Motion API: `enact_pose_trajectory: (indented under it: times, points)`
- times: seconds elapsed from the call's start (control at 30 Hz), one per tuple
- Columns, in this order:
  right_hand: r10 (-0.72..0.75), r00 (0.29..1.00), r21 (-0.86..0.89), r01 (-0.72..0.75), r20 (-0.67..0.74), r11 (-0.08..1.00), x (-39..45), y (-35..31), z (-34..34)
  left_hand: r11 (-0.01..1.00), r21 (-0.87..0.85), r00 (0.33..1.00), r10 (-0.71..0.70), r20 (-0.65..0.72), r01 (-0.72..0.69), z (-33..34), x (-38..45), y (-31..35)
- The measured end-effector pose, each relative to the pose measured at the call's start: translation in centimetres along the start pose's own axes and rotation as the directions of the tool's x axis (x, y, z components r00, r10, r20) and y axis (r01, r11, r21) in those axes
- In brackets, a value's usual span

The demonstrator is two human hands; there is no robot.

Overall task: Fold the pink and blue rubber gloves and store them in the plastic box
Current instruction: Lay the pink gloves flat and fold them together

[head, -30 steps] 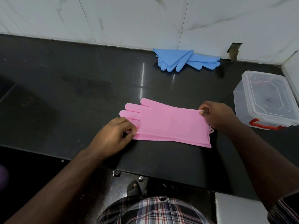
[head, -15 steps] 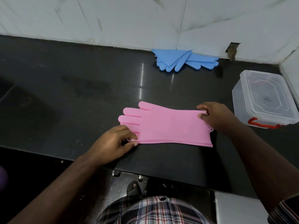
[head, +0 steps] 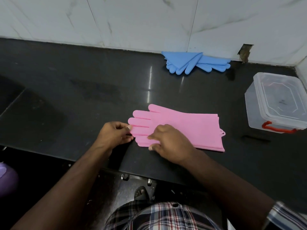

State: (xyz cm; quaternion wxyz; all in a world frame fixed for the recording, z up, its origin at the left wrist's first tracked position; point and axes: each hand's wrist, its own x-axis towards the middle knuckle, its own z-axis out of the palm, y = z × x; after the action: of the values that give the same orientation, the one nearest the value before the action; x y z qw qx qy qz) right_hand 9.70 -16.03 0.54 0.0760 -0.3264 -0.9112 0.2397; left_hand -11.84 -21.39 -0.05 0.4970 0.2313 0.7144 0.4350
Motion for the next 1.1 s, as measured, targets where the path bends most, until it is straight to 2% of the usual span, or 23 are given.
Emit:
enact_pose_trajectory:
  times: [0.07, 0.2, 0.3, 0.4, 0.5, 0.63, 0.73, 0.87, 1.1]
  points:
    - [-0.034, 0.999, -0.062, 0.032, -0.026, 0.998, 0.2, -0.3, 0.7, 0.998, -0.054, 1.0, -0.016, 0.02, 0.017, -0.1, -0.1, 0.0]
    - [-0.118, 0.973, -0.132, 0.093, -0.198, 0.987, -0.2, -0.5, 1.0, 0.995, -0.096, 1.0, -0.02, 0.025, 0.022, -0.1, -0.2, -0.1]
    - [-0.138, 0.975, -0.154, 0.111, -0.176, 0.982, -0.9, -0.4, 1.6, 0.994, -0.104, 1.0, -0.009, 0.021, 0.011, -0.1, -0.3, 0.0]
    - [-0.099, 0.986, -0.13, 0.081, -0.134, 0.988, -1.2, -0.2, 2.0, 0.996, -0.089, 1.0, -0.007, 0.022, 0.009, 0.0, -0.4, 0.1]
    - [-0.045, 0.981, -0.074, 0.032, -0.187, 0.997, -1.2, 0.1, 1.2, 0.998, -0.054, 0.999, -0.012, 0.031, 0.013, -0.2, -0.4, 0.3]
    - [0.112, 0.96, -0.098, -0.141, -0.256, 0.985, -0.8, 1.7, 0.3, 0.999, 0.047, 1.0, 0.017, -0.005, -0.017, -0.6, 0.0, 0.7]
    - [0.202, 0.965, -0.152, -0.228, -0.17, 0.962, -0.5, 2.6, 0.6, 0.992, 0.123, 0.999, 0.047, -0.028, -0.043, -0.5, 0.4, 0.9]
    - [0.234, 0.969, -0.165, -0.244, -0.078, 0.955, -0.7, 2.6, 1.2, 0.98, 0.193, 0.998, 0.054, -0.023, -0.048, -0.5, 0.8, 0.9]
    - [0.284, 0.937, -0.027, -0.295, -0.202, 0.955, -0.2, 3.9, -1.2, 0.979, 0.202, 0.999, 0.043, -0.032, -0.035, -0.3, 1.6, 1.6]
